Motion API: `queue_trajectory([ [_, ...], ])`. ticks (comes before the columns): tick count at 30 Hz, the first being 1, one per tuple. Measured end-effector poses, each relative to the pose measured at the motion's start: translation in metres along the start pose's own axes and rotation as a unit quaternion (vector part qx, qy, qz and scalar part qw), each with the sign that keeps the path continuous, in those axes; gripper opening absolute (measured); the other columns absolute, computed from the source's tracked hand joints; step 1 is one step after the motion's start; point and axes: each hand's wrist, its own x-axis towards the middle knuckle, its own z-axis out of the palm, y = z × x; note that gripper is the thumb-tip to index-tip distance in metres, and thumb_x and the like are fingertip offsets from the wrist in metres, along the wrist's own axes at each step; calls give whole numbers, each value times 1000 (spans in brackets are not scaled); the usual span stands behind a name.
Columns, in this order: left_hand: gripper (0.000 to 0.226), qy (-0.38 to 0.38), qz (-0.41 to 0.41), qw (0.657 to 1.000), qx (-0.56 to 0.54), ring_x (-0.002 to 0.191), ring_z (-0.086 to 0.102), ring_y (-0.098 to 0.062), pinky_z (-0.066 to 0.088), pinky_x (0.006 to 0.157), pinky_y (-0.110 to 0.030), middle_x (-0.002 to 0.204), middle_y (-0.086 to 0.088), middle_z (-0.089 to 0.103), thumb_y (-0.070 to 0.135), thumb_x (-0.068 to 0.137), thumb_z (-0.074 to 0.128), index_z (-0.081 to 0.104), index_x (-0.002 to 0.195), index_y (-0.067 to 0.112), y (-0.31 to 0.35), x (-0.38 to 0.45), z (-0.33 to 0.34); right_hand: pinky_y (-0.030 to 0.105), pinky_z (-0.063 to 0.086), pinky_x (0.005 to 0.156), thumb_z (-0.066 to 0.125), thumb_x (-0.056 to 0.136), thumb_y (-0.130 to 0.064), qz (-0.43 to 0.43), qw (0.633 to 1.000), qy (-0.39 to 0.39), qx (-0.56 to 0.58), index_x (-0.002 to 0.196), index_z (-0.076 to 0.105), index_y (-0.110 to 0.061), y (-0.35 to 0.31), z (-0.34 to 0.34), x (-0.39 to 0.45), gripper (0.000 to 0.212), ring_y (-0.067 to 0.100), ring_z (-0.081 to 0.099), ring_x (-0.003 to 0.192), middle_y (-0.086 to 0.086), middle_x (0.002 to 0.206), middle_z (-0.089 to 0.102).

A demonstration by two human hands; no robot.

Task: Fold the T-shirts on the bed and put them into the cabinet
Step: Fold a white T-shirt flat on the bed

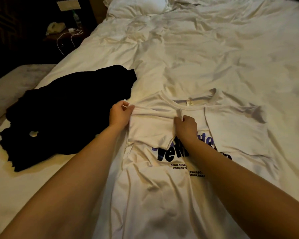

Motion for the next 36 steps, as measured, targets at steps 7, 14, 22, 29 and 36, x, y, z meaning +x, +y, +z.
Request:
queue_trajectory([
  [7,16,118,202,959,162,93,53,-27,42,81,-39,94,-11,58,27,94,63,60,91,12,14,-49,9,29,41,87,62,95,-23,-155,982,98,38,127,47,-10,-2,0,-21,37,19,50,105,5,120,52],
  [14,65,-129,178,920,325,148,21,-27,21,119,-43,159,-9,26,44,98,50,29,154,20,-8,-68,16,39,36,97,64,89,-43,-293,915,-83,-265,126,60,-14,26,19,-32,47,29,47,123,8,129,56],
  [22,62,-167,205,887,378,152,13,-20,11,120,-42,164,0,21,48,101,42,23,157,27,-2,-67,9,42,8,123,45,98,-54,-254,897,-159,-325,153,29,-20,32,6,-42,67,25,7,152,7,164,19],
  [29,54,-203,144,900,358,154,4,-18,0,124,-41,167,-2,14,44,108,28,23,158,24,3,-123,-8,40,11,122,48,99,-52,-245,911,-152,-293,152,34,-17,30,-17,-70,65,28,14,151,9,160,28],
  [36,53,-228,112,915,313,153,10,-20,0,123,-42,165,-1,21,45,106,32,28,156,26,16,-199,-29,41,20,120,53,95,-53,-230,917,-150,-288,152,34,-20,42,-51,-122,69,25,26,147,5,158,34],
])
